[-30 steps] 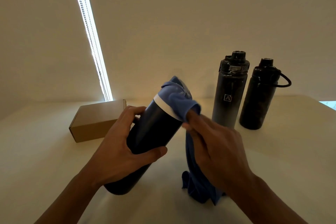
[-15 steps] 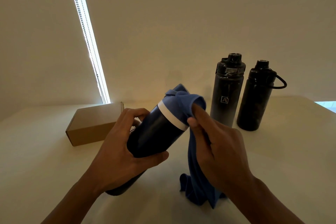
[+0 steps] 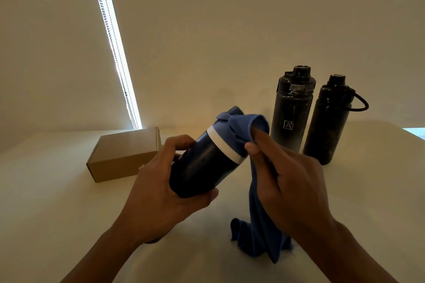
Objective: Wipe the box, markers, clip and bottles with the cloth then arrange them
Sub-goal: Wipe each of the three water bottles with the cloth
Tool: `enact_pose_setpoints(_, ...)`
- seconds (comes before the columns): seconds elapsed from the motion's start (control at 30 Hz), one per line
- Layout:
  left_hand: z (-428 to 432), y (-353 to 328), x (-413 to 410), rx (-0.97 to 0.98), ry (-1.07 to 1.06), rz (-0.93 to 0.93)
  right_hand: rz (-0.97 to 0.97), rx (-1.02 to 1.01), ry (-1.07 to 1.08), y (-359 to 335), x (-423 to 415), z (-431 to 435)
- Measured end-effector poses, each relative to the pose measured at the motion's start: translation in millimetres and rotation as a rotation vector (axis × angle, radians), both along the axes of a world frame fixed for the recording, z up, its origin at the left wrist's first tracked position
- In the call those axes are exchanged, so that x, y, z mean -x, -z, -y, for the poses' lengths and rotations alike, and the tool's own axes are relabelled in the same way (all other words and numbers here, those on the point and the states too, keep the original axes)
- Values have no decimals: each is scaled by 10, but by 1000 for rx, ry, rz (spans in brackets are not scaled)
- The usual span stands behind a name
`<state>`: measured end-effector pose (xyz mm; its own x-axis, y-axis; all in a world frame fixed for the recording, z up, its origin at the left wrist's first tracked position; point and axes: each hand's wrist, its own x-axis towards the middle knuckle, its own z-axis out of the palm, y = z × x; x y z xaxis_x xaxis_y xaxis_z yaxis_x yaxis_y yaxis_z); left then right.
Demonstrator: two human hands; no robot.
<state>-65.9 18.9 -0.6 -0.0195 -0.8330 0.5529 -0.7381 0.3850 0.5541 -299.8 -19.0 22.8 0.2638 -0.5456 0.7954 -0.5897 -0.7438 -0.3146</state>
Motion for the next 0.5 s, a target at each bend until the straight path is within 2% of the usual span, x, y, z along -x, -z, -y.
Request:
enact_pose_setpoints(0.2,-2,5,14,13,-2,-2,-182,73,-66,32,-95,-100)
enact_pose_setpoints(0.33,-9,32,45,9,-8,33,-115,79,40,-49,2,-59)
enact_pose_setpoints(0.5,0,31,48,10,-21,24,-168,93,6,-24,-19,-68)
